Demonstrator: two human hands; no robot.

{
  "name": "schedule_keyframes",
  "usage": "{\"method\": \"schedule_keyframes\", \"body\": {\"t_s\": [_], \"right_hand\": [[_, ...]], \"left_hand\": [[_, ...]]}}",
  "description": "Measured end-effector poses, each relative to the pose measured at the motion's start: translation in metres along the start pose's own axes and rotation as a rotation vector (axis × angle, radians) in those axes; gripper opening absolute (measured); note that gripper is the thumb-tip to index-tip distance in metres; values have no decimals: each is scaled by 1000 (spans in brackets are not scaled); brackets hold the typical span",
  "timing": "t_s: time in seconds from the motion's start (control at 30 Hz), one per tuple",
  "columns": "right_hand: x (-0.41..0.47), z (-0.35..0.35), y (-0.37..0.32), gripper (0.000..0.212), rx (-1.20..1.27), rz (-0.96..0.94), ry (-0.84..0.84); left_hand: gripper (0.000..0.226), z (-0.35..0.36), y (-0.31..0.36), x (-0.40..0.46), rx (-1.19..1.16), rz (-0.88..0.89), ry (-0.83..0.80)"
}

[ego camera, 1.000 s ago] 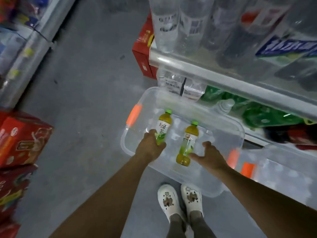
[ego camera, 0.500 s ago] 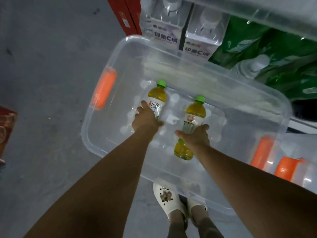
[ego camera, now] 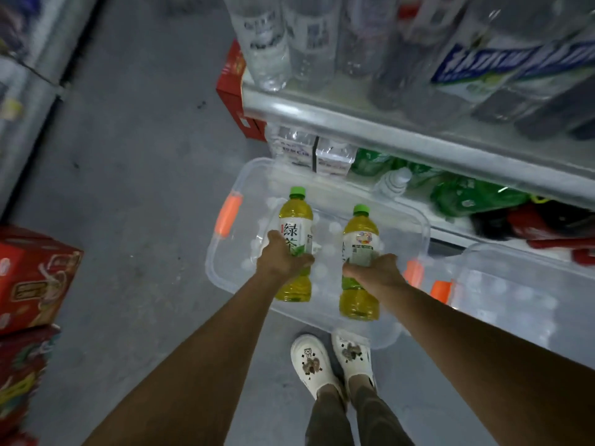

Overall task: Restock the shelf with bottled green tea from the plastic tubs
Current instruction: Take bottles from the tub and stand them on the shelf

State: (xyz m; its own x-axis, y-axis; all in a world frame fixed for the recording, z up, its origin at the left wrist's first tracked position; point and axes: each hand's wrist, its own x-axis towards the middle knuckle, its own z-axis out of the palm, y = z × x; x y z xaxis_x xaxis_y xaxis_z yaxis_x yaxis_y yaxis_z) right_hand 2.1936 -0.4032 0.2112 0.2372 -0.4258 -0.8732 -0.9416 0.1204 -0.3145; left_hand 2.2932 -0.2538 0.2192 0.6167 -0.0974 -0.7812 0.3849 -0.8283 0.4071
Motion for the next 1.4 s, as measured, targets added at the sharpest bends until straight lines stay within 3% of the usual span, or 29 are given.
{"method": "schedule_keyframes", "body": {"t_s": [0.1,0.3,0.43,0.6,0.73,0.87,1.07,1.4], "right_hand": [[-50,-36,-16,73,32,-50,-70],[-153,-100,-37,46,221,-171,-133],[-214,-138,-40,31,436,-240,-153],[-279,-188,-30,43,651,-324,-187],[-327,-233,-7,28,836,-378,-318],[-371,-288,29,36,888,-511,-322],[-434,-405,138,53,852,-687,-132],[-509,-617,359,41,860,-800,264]], "left_hand": [[69,-21,19,-57,-115,17,-2],[88,-58,54,-154,-277,107,35],[63,-79,90,-228,-352,219,69],[61,-83,125,-301,-279,452,126],[62,-67,153,-365,-270,591,169],[66,-20,183,-427,-311,678,187],[58,95,226,-535,-292,846,142],[63,300,293,-725,-184,1106,-28]]}}
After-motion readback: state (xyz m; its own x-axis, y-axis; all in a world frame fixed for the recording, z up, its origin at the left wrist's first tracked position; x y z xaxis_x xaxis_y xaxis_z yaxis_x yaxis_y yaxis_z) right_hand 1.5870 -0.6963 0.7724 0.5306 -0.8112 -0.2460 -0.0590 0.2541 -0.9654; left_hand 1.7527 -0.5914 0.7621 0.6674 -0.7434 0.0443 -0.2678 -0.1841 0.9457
